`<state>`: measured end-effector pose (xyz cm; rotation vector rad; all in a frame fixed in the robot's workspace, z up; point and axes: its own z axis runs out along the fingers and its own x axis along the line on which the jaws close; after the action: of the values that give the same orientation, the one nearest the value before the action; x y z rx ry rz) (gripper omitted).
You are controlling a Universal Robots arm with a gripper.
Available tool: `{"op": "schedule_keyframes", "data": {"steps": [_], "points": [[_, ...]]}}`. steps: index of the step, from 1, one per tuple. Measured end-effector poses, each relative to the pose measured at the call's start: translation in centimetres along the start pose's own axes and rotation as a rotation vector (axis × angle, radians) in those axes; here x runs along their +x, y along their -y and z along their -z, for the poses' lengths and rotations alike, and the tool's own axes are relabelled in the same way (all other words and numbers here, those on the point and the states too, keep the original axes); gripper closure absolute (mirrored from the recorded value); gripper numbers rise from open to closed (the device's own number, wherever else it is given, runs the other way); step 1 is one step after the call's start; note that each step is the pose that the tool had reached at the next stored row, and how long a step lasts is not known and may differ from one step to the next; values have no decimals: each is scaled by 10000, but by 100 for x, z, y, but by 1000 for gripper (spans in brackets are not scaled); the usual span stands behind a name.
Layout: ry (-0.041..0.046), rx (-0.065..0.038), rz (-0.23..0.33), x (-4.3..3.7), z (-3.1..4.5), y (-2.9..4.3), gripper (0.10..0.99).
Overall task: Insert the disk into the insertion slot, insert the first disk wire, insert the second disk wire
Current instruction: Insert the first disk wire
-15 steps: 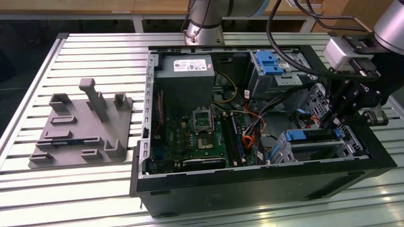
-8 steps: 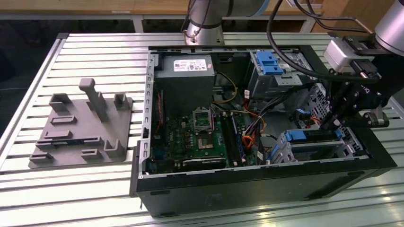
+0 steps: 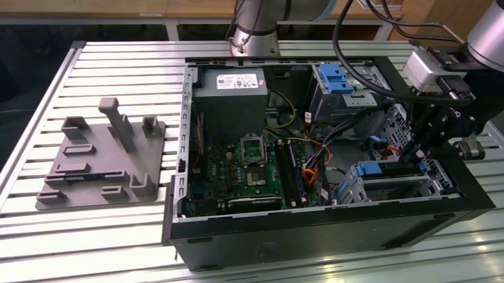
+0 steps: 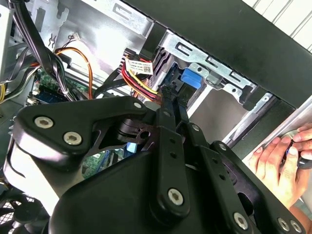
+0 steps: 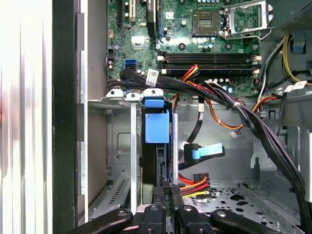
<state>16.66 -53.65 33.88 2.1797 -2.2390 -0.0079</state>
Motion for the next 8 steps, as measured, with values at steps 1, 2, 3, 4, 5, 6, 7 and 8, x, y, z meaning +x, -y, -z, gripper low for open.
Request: {"op": "schedule_keyframes", "data": {"steps": [1, 2, 3, 4, 5, 6, 7, 8], "points": [[0, 0, 0, 1, -2, 0, 918], [-1, 0, 0, 2, -3, 0, 918], [1, 0, 0, 3, -6, 0, 918], [0, 0, 0, 4, -7, 0, 918], [0, 0, 0, 5, -9, 0, 918], [0, 0, 0, 6, -12, 0, 918], [0, 0, 0, 6, -14, 0, 918], [0, 0, 0, 7, -16, 0, 918]]}}
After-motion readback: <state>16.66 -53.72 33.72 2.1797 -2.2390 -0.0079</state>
